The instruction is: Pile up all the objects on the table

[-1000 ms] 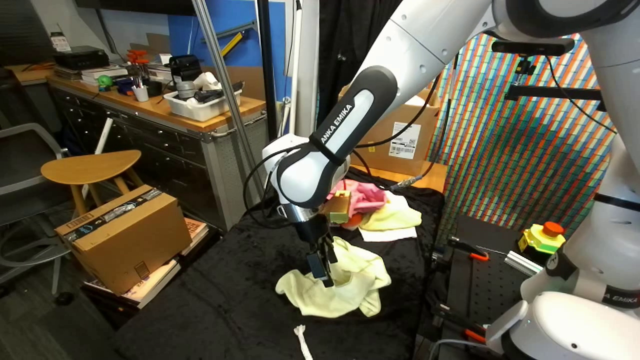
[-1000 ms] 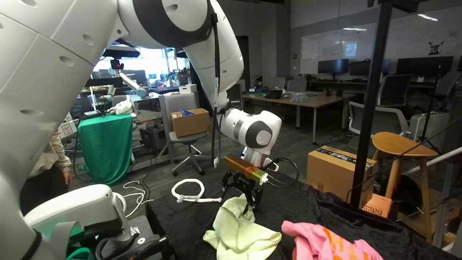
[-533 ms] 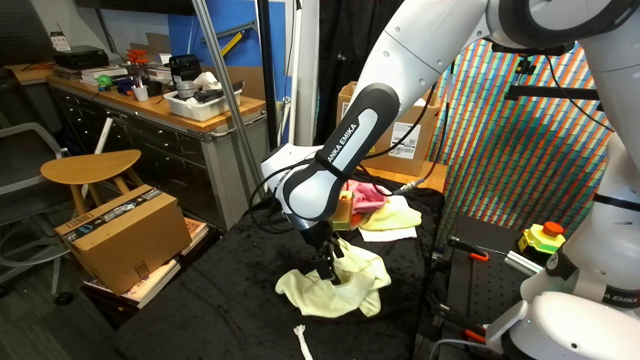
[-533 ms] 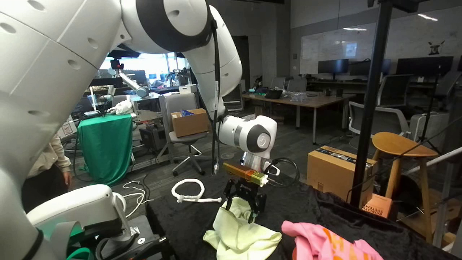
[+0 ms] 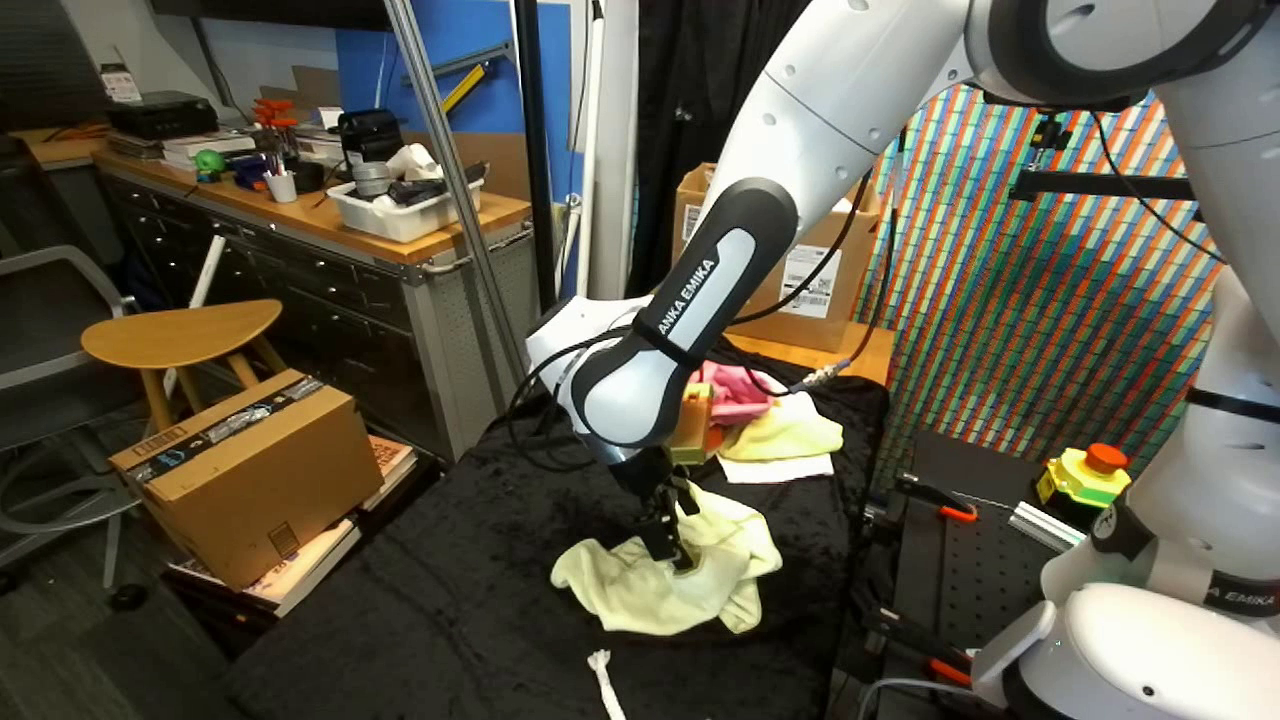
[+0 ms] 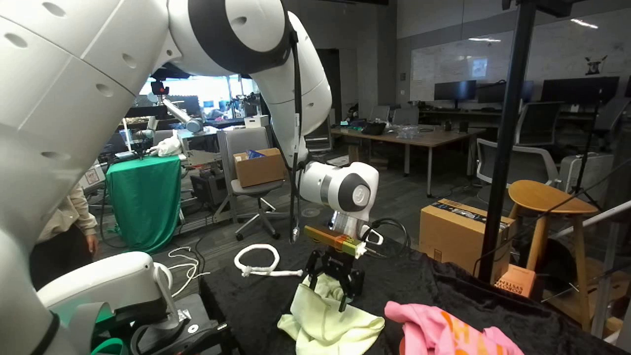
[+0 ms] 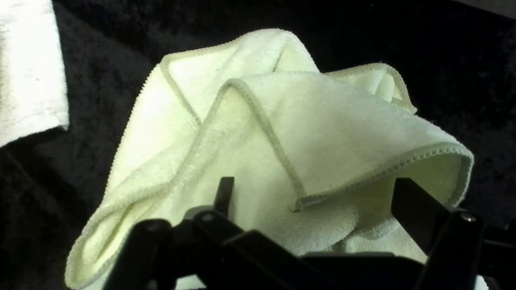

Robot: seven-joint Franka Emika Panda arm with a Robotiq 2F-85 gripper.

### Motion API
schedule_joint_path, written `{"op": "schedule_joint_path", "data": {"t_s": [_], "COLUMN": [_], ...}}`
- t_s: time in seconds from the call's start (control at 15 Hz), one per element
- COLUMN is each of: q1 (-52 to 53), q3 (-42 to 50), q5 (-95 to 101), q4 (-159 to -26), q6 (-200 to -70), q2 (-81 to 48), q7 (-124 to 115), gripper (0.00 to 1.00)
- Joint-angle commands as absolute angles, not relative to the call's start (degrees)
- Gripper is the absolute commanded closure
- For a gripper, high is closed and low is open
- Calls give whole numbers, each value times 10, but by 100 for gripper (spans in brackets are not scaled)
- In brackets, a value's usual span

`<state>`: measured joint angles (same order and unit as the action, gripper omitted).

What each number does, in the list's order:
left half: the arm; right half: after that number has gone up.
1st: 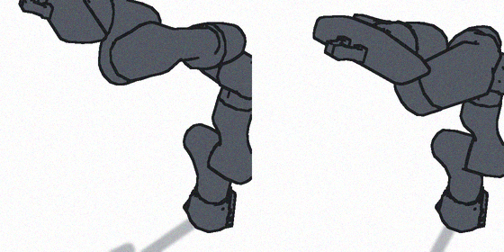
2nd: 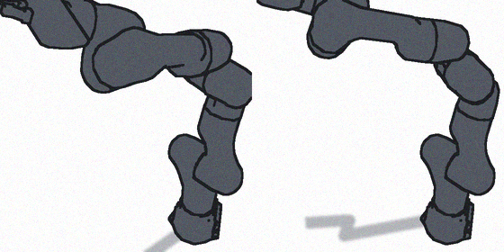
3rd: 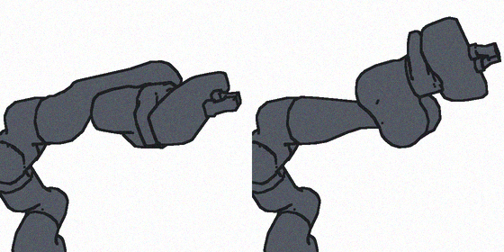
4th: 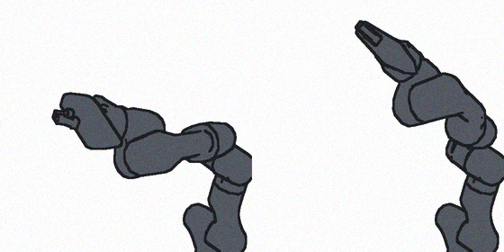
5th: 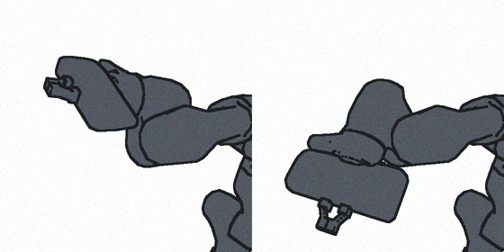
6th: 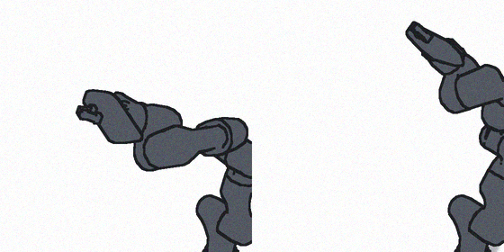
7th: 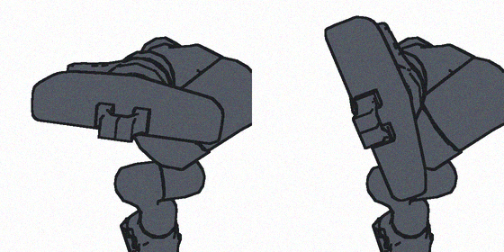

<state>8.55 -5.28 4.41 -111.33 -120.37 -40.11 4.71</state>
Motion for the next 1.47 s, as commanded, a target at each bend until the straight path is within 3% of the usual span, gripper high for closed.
{"op": "schedule_joint_path", "data": {"t_s": [0.0,1.27,1.33,1.4], "q1": [80,51,51,50], "q3": [-57,-60,-59,-59], "q5": [39,0,0,0], "q4": [-1096,-1036,-1032,-1031], "q6": [-1167,-1073,-1072,-1072], "q2": [-409,-458,-462,-462], "q7": [46,59,59,60], "gripper": [0,0,25,26]}}
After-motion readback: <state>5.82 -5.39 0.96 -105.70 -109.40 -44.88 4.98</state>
